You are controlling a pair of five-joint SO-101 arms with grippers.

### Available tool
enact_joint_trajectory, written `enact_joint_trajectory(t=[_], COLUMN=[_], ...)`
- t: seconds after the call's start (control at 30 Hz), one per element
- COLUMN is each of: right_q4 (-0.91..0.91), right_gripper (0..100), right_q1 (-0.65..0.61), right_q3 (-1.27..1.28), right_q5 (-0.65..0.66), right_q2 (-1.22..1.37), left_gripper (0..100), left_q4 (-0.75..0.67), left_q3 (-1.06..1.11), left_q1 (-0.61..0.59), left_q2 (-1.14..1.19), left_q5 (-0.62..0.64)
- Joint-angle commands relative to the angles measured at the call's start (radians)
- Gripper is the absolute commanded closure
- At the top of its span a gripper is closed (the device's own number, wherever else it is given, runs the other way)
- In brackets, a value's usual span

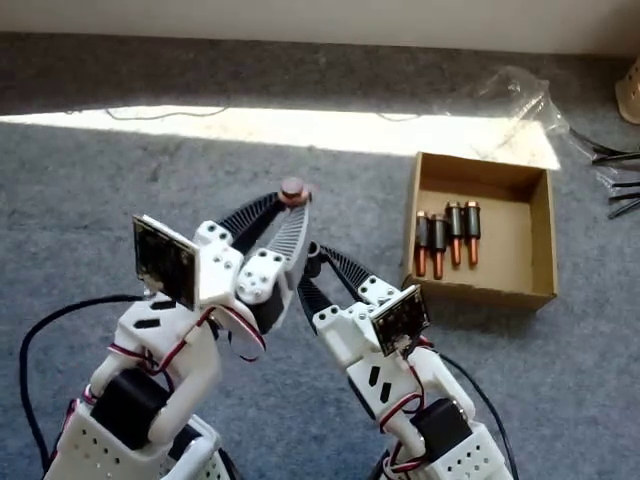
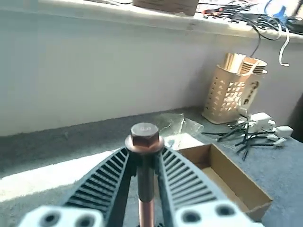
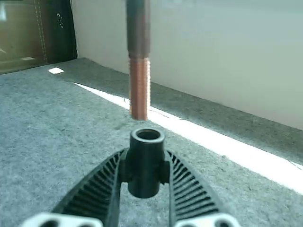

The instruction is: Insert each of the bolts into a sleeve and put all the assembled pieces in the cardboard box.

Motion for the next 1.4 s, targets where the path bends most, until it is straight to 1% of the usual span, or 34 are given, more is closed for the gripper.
enact_joint_trajectory(t=[0.0, 0.33, 0.57, 0.8, 1.27, 1.33, 1.37], right_q4=[-0.031, -0.031, -0.031, -0.031, -0.031, -0.031, -0.031], right_gripper=[99.5, 99.5, 99.5, 99.5, 99.5, 99.5, 99.5], right_q1=[-0.007, -0.007, -0.007, -0.007, -0.007, -0.007, -0.007], right_q3=[0.079, 0.079, 0.079, 0.079, 0.079, 0.079, 0.079], right_q5=[0.000, 0.000, 0.000, 0.000, 0.000, 0.014, 0.043], right_q2=[-0.007, -0.007, -0.007, -0.007, -0.007, -0.007, -0.007], left_gripper=[99, 99, 99, 99, 99, 99, 99], left_q4=[-0.080, -0.083, -0.092, -0.163, -0.161, -0.161, -0.161], left_q3=[0.027, 0.035, 0.035, 0.079, 0.110, 0.113, 0.113], left_q1=[0.101, 0.099, 0.033, 0.028, 0.028, 0.010, -0.005], left_q2=[-0.044, -0.045, -0.045, -0.044, -0.044, -0.044, -0.044], left_q5=[-0.126, -0.135, -0.133, -0.132, -0.133, -0.130, -0.127])
